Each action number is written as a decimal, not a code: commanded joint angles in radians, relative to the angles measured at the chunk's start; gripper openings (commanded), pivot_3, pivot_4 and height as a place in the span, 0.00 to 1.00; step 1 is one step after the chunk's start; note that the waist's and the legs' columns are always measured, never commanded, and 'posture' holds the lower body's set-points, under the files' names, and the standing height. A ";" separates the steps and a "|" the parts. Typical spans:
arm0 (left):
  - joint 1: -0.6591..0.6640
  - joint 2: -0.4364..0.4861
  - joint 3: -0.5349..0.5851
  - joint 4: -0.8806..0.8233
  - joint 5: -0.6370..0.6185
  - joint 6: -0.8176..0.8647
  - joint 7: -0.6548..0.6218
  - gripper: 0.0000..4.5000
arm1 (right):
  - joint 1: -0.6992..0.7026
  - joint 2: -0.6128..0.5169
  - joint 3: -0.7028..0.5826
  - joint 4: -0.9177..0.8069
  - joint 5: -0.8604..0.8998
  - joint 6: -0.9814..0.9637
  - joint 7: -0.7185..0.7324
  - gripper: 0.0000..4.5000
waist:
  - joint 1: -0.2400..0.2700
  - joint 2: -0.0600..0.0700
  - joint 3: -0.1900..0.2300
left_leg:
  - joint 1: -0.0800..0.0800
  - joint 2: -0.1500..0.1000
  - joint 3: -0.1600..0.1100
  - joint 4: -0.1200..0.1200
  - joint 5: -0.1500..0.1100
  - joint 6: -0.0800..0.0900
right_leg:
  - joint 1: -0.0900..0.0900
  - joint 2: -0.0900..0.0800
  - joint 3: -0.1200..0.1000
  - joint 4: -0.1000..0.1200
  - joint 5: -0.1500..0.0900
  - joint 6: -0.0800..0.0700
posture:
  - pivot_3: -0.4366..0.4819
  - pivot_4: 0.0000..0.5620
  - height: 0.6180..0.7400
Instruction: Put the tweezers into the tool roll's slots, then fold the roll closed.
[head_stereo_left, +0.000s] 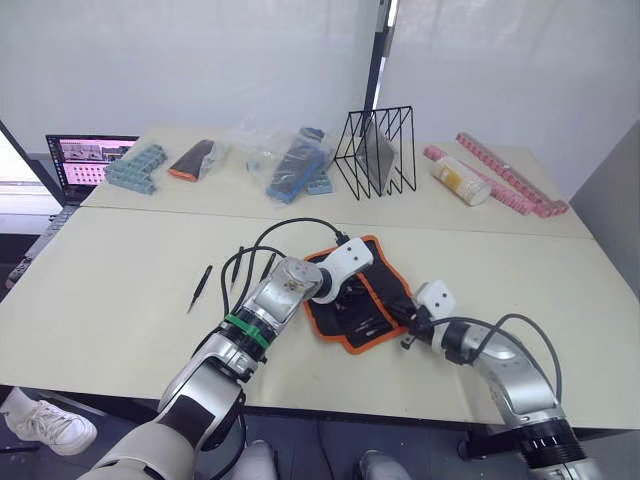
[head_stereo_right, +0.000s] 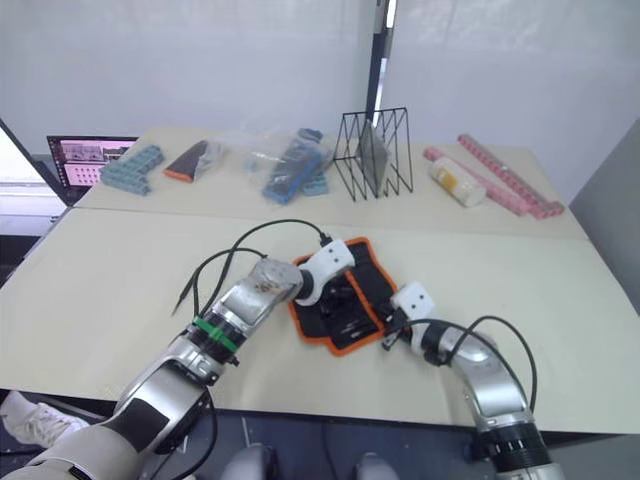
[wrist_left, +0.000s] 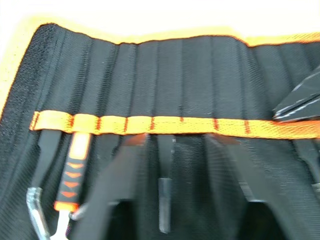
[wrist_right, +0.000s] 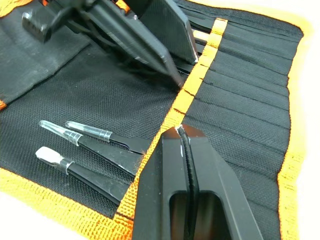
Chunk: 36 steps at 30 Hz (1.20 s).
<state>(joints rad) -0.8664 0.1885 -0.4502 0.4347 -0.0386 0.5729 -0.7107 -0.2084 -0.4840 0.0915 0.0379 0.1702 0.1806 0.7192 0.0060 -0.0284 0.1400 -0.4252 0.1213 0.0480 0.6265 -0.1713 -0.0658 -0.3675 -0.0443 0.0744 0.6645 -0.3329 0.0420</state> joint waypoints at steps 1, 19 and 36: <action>0.006 0.078 0.081 -0.107 -0.017 0.054 -0.035 0.76 | 0.026 -0.003 0.027 0.053 -0.031 0.036 0.004 0.00 | -0.005 0.000 0.000 | 0.000 0.000 0.000 0.000 0.000 0.000 | 0.000 0.000 0.000 0.000 0.000 0.000 | 0.48 0.27 0.78; 0.321 0.445 0.682 -0.558 -0.225 0.208 -0.001 1.00 | -0.026 -0.007 0.043 0.165 -0.036 -0.012 0.060 0.00 | -0.010 0.000 0.000 | 0.001 0.000 -0.001 -0.001 0.000 0.000 | 0.001 0.000 0.000 0.000 0.000 0.000 | 0.48 0.27 0.78; 0.990 0.367 1.131 -0.678 -0.319 -0.029 0.128 1.00 | -0.087 -0.004 0.047 0.306 -0.044 -0.095 0.109 0.00 | 0.001 -0.014 -0.007 | 0.003 0.001 0.000 -0.002 0.000 -0.001 | -0.002 -0.002 -0.001 -0.001 -0.001 -0.002 | 0.48 0.27 0.78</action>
<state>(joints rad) 0.1181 0.5551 0.6450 -0.1864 -0.3321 0.5696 -0.5992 -0.3290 -0.4802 0.1123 0.2797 0.1697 0.0642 0.8240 0.0070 -0.0427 0.1329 -0.4220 0.1221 0.0475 0.6240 -0.1716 -0.0664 -0.3694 -0.0458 0.0729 0.6639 -0.3340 0.0396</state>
